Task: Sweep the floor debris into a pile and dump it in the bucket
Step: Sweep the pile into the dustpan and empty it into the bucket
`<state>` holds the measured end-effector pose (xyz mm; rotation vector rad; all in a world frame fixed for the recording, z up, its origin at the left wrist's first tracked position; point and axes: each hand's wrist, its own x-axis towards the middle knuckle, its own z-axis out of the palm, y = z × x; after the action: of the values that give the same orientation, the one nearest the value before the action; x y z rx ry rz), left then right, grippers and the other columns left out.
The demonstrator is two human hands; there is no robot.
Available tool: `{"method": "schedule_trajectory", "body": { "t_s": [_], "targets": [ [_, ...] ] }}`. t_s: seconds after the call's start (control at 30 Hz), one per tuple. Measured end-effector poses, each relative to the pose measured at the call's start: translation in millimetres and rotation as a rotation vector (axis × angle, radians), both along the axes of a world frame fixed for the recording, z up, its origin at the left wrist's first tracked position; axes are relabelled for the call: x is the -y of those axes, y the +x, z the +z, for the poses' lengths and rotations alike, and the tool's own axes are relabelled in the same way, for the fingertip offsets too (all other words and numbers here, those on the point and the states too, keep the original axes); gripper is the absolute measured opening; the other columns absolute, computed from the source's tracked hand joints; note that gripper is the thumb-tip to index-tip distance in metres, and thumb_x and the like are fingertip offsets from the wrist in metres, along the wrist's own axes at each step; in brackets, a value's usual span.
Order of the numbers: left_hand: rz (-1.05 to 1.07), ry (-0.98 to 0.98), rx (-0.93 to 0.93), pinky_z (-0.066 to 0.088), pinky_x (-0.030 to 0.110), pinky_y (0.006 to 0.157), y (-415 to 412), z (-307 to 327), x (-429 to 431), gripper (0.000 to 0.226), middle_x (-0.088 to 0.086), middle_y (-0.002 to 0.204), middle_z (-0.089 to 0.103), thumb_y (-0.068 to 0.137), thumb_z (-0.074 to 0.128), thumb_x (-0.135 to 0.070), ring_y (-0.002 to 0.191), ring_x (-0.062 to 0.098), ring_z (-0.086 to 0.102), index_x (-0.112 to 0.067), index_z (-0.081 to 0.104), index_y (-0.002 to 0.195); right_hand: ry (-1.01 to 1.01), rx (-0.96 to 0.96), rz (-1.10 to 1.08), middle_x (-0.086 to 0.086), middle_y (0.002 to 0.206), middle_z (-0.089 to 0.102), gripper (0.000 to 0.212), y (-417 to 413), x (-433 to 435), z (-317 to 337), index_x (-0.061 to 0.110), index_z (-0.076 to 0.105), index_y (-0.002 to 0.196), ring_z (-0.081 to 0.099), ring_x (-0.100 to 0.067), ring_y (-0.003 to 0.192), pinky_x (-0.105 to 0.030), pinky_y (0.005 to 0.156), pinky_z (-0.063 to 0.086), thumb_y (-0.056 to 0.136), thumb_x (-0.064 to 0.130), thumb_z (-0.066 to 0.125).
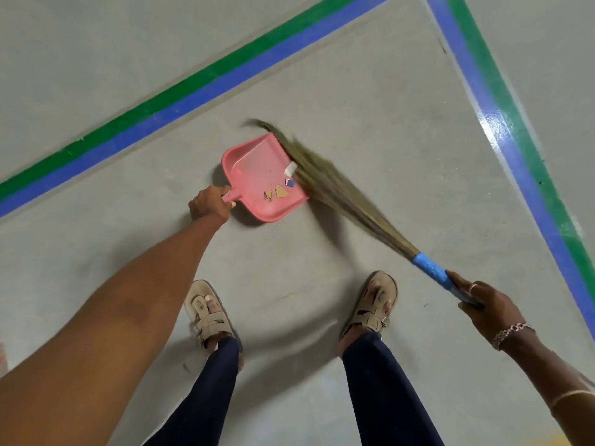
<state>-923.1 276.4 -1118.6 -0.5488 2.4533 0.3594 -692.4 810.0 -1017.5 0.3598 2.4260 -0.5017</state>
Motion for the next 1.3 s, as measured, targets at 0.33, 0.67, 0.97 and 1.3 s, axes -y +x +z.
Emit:
{"method": "schedule_trajectory", "body": {
  "t_s": [0.33,0.67,0.97,1.3],
  "targets": [
    [0.142,0.104,-0.024,0.048,0.041,0.101,40.2,6.7,20.7,0.05,0.012,0.123,0.069,0.083,0.079,-0.032,0.114,0.038,0.062,-0.028,0.066,0.131,-0.171,-0.032,0.224,0.011,0.09,0.055,0.08,43.2,19.2,30.8,0.028,0.05,0.145,0.053,-0.015,0.07,-0.03,0.059,0.049,0.077,-0.007,0.074],
    [0.221,0.214,-0.067,0.052,0.041,0.093,88.4,102.3,66.5,0.05,0.013,0.119,0.071,0.085,0.078,-0.024,0.108,0.038,0.065,-0.025,0.064,0.133,-0.144,-0.046,0.158,0.012,0.089,0.055,0.093,60.1,41.3,115.1,0.039,0.041,0.147,0.053,-0.012,0.067,-0.02,0.056,0.043,0.074,-0.007,0.077],
    [0.447,0.244,-0.068,0.052,0.042,0.091,128.9,249.2,115.9,0.049,0.015,0.119,0.071,0.085,0.078,-0.027,0.107,0.037,0.065,-0.021,0.065,0.132,-0.152,-0.014,0.146,0.015,0.088,0.053,0.094,60.0,91.1,236.1,0.053,0.032,0.147,0.054,-0.011,0.067,-0.019,0.046,0.042,0.078,0.004,0.074],
    [0.713,0.154,-0.225,0.051,0.038,0.08,202.7,431.6,158.1,0.052,0.017,0.107,0.074,0.083,0.079,-0.033,0.099,0.035,0.069,-0.021,0.066,0.132,-0.229,-0.171,0.328,0.016,0.085,0.049,0.078,-15.3,132.3,354.6,0.051,0.037,0.145,0.052,-0.009,0.07,-0.03,0.056,0.049,0.084,0.012,0.065]
  ]
}}
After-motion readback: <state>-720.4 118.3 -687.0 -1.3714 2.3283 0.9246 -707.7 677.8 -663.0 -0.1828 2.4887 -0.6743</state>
